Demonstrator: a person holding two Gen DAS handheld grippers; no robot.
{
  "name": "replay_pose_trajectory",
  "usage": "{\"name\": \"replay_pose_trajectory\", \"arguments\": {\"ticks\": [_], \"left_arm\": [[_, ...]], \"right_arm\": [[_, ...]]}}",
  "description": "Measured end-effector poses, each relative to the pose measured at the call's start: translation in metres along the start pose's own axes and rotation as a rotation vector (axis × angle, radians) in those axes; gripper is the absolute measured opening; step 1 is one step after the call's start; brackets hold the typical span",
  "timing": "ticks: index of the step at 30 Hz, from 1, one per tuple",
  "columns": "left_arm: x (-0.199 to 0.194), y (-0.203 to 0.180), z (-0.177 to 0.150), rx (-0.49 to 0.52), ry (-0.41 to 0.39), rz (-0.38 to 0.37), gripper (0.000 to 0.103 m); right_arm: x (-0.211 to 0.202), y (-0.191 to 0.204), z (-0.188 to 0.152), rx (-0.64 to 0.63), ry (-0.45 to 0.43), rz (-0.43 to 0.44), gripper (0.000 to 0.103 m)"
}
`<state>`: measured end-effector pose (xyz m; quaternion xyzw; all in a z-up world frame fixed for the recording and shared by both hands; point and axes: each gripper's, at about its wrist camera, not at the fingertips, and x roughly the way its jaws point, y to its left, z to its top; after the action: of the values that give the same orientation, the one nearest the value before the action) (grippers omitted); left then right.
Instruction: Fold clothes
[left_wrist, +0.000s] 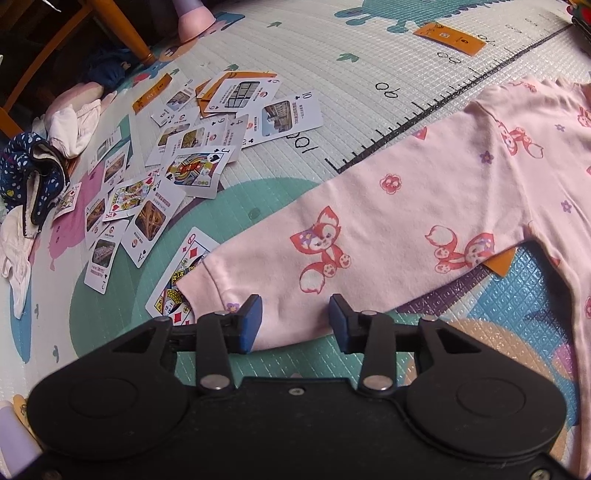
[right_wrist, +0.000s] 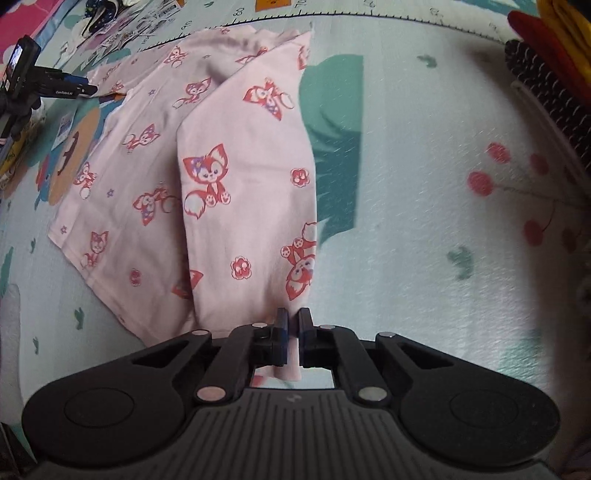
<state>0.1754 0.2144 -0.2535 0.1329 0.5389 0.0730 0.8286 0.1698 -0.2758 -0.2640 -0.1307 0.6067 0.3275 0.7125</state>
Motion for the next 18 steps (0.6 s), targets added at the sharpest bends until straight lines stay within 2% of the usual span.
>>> {"name": "replay_pose_trajectory", "arguments": {"ticks": [3,8,18], "left_arm": [[0.000,-0.001,0.000,0.005,0.000,0.004,0.039],[0.001,-0.003,0.000,0.013,-0.002,0.014,0.039],[0.000,-0.004,-0.001,0.021,-0.011,0.018,0.039]], "right_arm": [[-0.005,-0.013,0.004,-0.077,0.009,-0.056,0.007],[-0.013,-0.058,0.008,-0.096,0.003,-0.152,0.007],[-0.014,-0.083,0.016,-0.214,0.010,-0.330,0.007]]}}
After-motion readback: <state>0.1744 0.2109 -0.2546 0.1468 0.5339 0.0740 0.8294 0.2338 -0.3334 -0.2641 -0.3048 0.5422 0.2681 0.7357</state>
